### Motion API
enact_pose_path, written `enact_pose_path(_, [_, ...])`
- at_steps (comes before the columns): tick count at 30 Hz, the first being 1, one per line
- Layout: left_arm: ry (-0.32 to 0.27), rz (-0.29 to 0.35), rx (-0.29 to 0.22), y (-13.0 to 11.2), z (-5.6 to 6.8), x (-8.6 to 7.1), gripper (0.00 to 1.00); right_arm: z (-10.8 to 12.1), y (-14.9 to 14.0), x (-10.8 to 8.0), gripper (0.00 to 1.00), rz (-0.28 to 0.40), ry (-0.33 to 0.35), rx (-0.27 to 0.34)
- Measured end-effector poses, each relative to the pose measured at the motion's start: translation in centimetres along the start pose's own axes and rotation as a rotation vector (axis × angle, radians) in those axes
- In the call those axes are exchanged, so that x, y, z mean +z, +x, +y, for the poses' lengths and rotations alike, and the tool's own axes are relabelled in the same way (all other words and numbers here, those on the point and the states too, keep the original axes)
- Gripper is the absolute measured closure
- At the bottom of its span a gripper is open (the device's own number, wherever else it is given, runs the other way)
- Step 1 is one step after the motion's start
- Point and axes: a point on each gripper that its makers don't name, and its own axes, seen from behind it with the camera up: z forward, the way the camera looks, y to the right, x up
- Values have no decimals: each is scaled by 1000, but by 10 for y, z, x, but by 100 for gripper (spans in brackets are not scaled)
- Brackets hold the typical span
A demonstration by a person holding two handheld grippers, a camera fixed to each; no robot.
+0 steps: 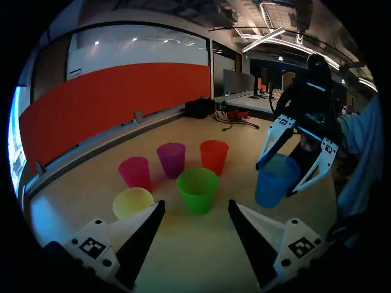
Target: Pour water
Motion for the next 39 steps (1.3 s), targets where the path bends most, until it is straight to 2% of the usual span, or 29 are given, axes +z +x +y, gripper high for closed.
enact_pose_path(9, [-22,-28,-1,-7,8,21,4,14,16,-30,9,56,-58,4])
enact_pose_path(21, [-45,-58,-9,-11,12,52,4,28,46,-59,8,142,-125,3])
enact_pose_path(39, [-26,-86,-7,-14,7,92,4,43,51,-87,9,173,-194,6])
